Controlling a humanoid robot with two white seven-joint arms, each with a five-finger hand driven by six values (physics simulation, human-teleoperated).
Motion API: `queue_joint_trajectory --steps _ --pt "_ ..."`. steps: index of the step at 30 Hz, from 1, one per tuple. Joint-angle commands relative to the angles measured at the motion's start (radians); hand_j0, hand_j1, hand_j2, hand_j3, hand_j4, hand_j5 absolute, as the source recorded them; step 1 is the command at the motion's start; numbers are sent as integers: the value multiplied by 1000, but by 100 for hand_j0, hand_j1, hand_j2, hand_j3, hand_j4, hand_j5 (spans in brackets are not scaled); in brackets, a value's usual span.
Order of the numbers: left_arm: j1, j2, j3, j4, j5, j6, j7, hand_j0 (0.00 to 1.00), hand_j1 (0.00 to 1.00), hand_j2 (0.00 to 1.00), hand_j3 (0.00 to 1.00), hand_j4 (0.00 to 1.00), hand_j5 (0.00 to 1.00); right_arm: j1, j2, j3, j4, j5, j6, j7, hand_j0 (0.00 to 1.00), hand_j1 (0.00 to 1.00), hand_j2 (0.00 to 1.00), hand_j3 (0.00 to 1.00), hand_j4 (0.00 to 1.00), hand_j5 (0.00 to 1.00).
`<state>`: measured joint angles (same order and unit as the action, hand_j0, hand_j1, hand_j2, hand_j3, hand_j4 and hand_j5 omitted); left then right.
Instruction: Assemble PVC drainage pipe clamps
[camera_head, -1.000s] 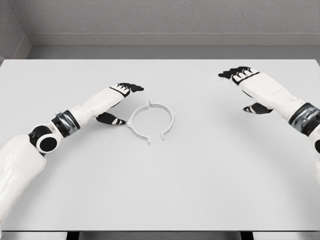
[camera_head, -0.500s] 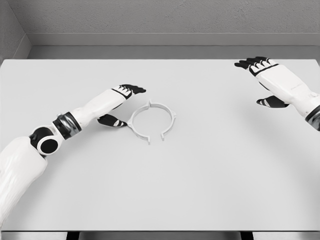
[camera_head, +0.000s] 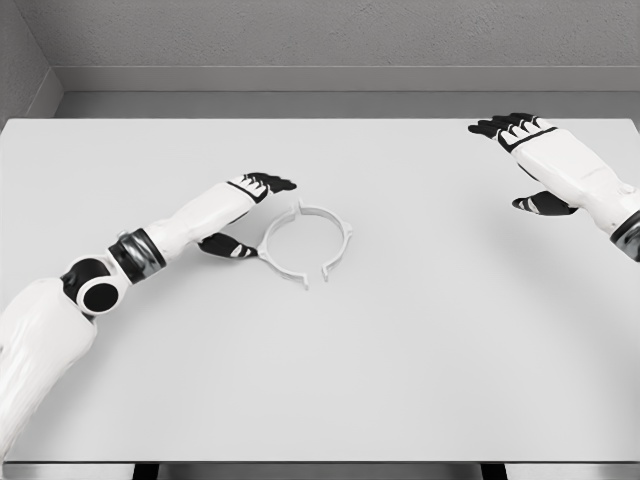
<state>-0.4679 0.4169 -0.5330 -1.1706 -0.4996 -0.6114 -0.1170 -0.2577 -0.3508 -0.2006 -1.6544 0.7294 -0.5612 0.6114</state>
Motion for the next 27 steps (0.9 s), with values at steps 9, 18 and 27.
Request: queue_joint_trajectory --steps 9,18,27 --pt "8 -21 -21 -18 6 1 0 100 100 100 100 100 100 0 -1 0 -2 -7 3 -1 100 100 100 100 100 100" --pt "21 -13 -21 -41 9 1 0 100 100 100 100 100 100 0 1 1 -1 -7 3 -1 100 100 100 100 100 100" --pt "31 39 -21 -84 19 1 2 100 100 100 100 100 100 -2 1 15 -2 -13 3 -1 100 100 100 100 100 100"
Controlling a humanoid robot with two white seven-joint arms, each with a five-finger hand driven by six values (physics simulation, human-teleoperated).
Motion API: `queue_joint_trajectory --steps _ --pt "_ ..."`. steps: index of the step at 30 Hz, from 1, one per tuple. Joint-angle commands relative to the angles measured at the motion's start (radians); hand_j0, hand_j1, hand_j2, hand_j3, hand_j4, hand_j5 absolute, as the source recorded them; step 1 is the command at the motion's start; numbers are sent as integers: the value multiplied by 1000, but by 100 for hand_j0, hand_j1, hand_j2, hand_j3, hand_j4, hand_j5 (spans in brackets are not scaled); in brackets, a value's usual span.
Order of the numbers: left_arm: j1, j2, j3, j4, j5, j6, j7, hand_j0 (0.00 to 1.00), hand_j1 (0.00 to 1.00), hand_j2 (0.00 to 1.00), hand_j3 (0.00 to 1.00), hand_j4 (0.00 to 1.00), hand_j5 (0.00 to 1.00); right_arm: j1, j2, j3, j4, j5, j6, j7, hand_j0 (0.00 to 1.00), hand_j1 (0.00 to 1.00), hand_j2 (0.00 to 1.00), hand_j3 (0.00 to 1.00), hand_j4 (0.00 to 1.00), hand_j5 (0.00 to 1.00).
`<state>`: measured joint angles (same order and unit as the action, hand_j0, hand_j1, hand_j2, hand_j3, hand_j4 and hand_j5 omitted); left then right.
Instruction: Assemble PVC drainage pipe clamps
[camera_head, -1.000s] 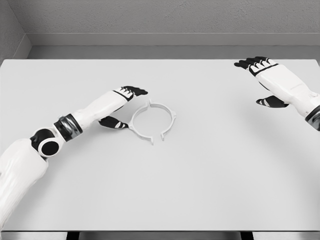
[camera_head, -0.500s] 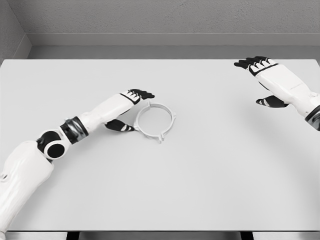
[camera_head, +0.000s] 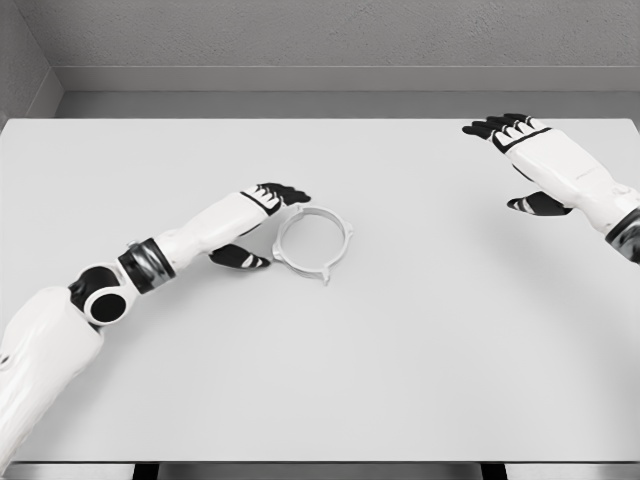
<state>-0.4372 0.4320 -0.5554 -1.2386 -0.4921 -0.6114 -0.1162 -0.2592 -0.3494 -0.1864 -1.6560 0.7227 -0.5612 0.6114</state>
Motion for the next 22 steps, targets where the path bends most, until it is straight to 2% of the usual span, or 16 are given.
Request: queue_joint_trajectory --steps 1,4,7,11,14,22 --pt "-2 48 2 -16 15 1 1 100 100 100 100 100 100 0 0 1 1 -6 3 -1 100 100 100 100 100 100" --pt "-11 100 17 -15 17 1 1 100 100 100 100 100 100 0 0 1 1 -6 3 -1 100 100 100 100 100 100" --pt "-18 148 103 -1 17 1 1 100 100 100 100 100 100 0 0 1 1 -6 3 -1 100 100 100 100 100 100" --pt "-18 177 144 28 17 1 3 100 100 100 100 100 100 0 0 1 1 -6 3 -1 100 100 100 100 100 100" --pt "-15 218 154 34 15 1 3 100 100 100 100 100 100 0 0 1 1 -6 3 -1 100 100 100 100 100 100" --pt "-15 245 186 65 17 1 3 100 100 100 100 100 100 0 0 1 1 -6 3 -1 100 100 100 100 100 100"
